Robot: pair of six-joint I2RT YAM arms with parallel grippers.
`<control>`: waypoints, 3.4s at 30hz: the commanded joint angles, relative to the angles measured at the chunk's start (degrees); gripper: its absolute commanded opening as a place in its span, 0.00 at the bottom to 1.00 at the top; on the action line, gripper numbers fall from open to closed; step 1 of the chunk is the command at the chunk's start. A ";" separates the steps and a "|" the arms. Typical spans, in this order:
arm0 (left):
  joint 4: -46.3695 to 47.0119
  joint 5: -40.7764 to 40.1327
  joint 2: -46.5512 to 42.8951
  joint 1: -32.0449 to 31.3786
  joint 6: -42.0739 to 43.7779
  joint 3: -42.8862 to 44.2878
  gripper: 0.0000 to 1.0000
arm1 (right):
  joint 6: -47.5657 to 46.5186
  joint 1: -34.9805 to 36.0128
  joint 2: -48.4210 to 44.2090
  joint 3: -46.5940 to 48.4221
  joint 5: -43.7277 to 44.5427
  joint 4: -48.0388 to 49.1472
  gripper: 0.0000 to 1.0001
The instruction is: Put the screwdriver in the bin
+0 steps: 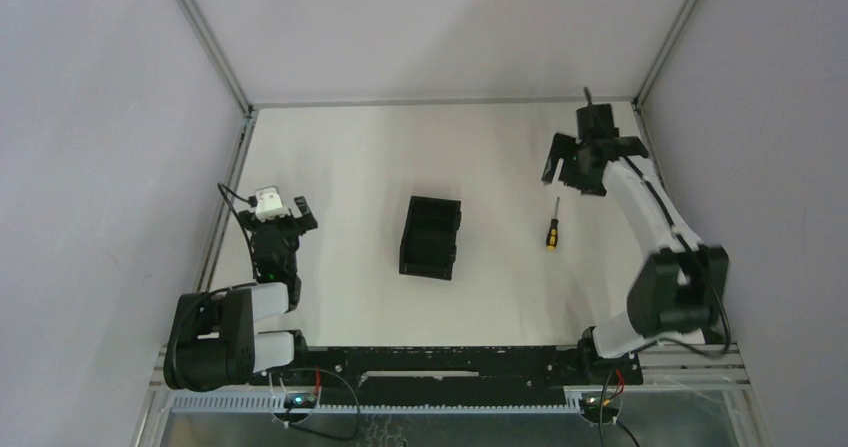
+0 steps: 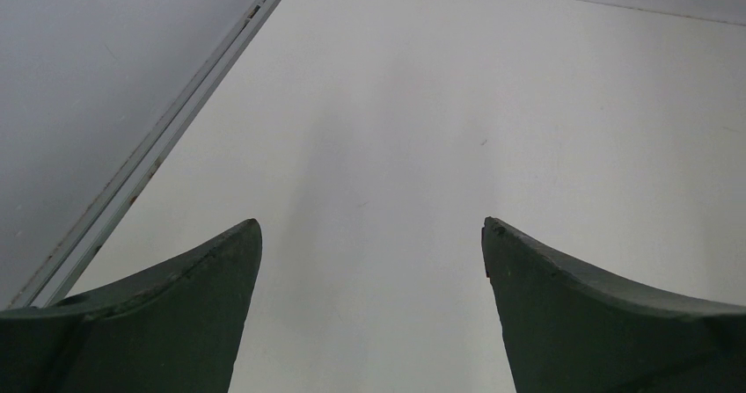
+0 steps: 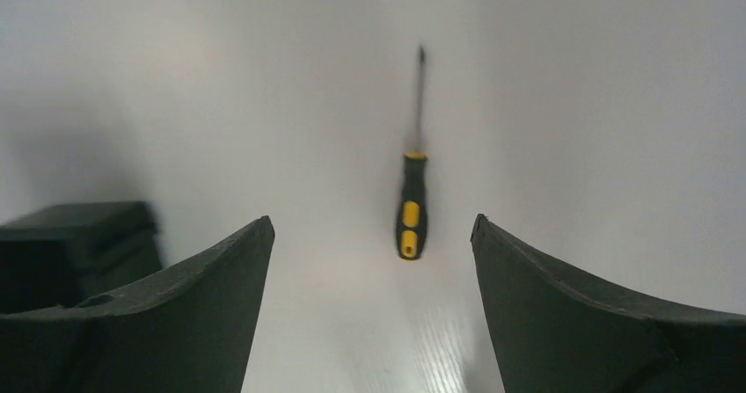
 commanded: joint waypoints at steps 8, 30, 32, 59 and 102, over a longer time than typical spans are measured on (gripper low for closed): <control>1.73 -0.45 -0.13 -0.28 0.90 2.26 1.00 | -4.41 -1.59 23.88 -1.44 -2.45 -1.61 0.71; 1.73 -0.48 -0.19 -0.28 0.90 2.20 1.00 | -3.65 -0.40 15.26 13.70 2.70 -27.40 0.00; 1.73 -0.42 -0.17 -0.27 0.92 2.18 1.00 | -2.27 0.19 13.92 15.15 3.17 -29.02 0.00; 1.73 -0.43 -0.13 -0.28 0.90 2.25 1.00 | 7.00 42.16 34.89 39.91 -3.29 -21.88 0.00; 1.73 -0.44 -0.16 -0.28 0.90 2.19 1.00 | 1.86 37.80 -7.02 0.74 5.08 6.69 1.00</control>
